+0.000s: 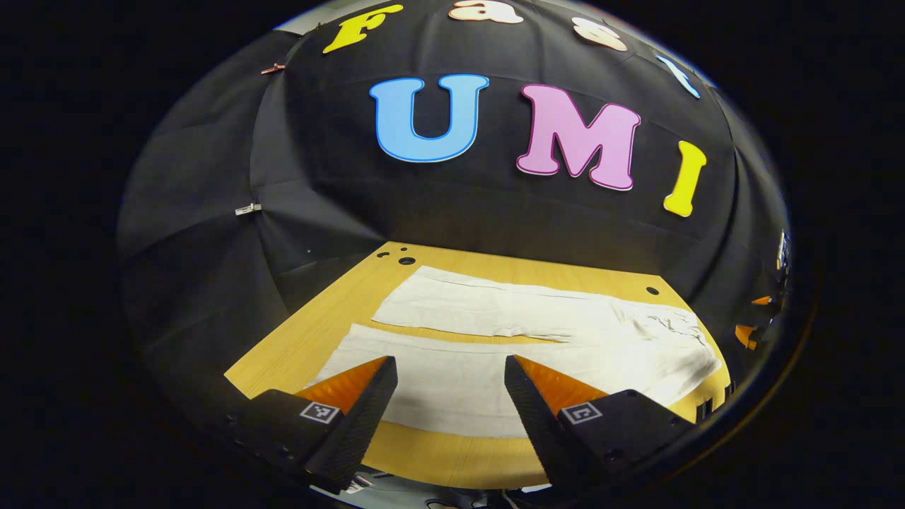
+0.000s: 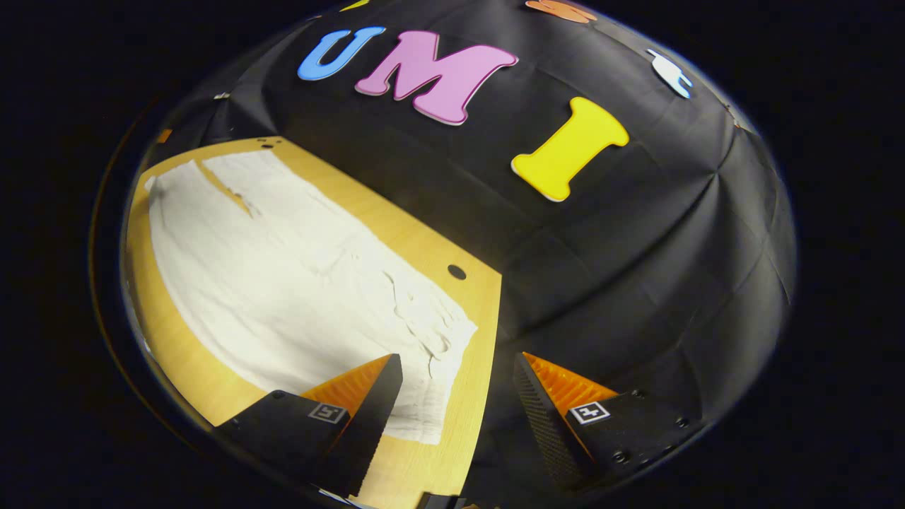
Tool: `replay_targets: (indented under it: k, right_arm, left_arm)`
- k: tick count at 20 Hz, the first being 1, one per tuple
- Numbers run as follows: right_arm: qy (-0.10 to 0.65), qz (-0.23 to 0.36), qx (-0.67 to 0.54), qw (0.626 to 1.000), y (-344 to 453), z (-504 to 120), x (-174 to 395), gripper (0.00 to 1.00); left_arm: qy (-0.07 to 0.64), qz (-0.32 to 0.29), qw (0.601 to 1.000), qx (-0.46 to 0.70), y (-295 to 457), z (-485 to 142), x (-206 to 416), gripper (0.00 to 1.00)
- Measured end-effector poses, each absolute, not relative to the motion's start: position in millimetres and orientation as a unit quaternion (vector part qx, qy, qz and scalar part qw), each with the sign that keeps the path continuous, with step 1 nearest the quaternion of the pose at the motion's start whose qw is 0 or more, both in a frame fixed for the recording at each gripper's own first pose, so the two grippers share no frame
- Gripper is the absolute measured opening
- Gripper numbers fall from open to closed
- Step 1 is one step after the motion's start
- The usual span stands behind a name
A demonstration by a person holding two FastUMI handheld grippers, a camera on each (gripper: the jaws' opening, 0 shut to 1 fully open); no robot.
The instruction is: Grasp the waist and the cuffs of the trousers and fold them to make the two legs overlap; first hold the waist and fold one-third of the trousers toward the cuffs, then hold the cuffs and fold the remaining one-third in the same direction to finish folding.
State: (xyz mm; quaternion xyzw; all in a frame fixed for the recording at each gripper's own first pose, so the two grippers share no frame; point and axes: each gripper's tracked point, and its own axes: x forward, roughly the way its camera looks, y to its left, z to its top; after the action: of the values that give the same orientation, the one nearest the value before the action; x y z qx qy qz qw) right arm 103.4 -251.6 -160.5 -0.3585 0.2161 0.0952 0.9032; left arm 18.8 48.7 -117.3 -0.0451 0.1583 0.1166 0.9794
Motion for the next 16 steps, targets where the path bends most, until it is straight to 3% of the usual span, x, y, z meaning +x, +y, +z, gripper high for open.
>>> replay_targets:
  k: [12,16]
  right_arm:
    - [0.303,0.267,-0.550,0.731,-303.4,-280.4,85.9,0.98]
    - [0.291,0.287,-0.577,0.707,-298.3,-294.9,92.7,0.98]
  left_arm:
    - [0.186,0.151,0.970,-0.026,35.4,-134.5,25.1,0.98]
    - [0.196,0.152,0.969,-0.009,31.2,-136.5,25.9,0.98]
